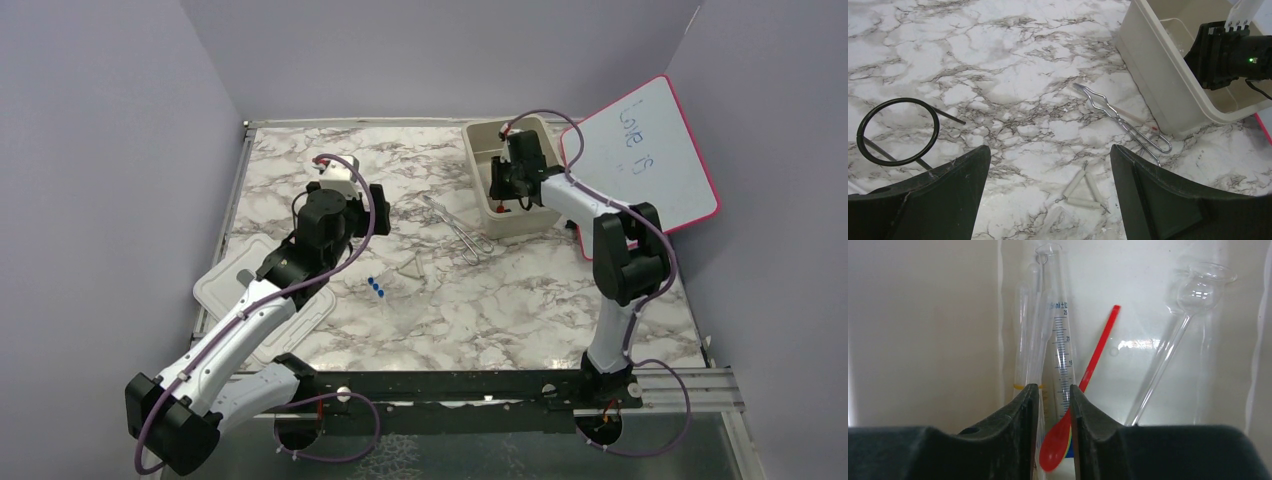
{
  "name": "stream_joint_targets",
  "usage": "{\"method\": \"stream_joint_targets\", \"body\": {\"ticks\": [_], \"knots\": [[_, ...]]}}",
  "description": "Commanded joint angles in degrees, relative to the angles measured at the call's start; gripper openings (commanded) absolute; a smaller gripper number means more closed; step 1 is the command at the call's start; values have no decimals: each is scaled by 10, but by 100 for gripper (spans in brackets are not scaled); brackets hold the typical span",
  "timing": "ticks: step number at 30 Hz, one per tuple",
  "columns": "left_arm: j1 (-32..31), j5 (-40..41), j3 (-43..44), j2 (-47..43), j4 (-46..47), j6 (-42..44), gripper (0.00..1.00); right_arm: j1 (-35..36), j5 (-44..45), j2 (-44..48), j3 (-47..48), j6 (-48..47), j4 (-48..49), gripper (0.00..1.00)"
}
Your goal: Organize the chemistry lab equipment
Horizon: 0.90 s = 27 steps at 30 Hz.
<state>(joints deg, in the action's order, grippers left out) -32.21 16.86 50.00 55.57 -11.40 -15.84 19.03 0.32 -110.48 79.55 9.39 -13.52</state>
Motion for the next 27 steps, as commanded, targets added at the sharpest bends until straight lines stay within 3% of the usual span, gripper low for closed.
{"method": "stream_joint_targets", "body": {"ticks": [1, 7, 15, 20, 27], "knots": [[3, -22, 7, 4, 17, -20, 92, 2, -6, 42, 17, 0, -27, 35], [3, -42, 4, 5, 21, -48, 92, 24, -6, 108, 23, 0, -52, 37], [3, -38, -6, -18, 13, -74, 92, 134, 52, 208, -1, -8, -34, 38], [3, -16, -12, -42, -4, -91, 92, 212, 40, 189, -5, -9, -40, 38], [3, 4, -19, -72, -25, -99, 92, 274, 31, 90, -5, 41, -70, 39]]}}
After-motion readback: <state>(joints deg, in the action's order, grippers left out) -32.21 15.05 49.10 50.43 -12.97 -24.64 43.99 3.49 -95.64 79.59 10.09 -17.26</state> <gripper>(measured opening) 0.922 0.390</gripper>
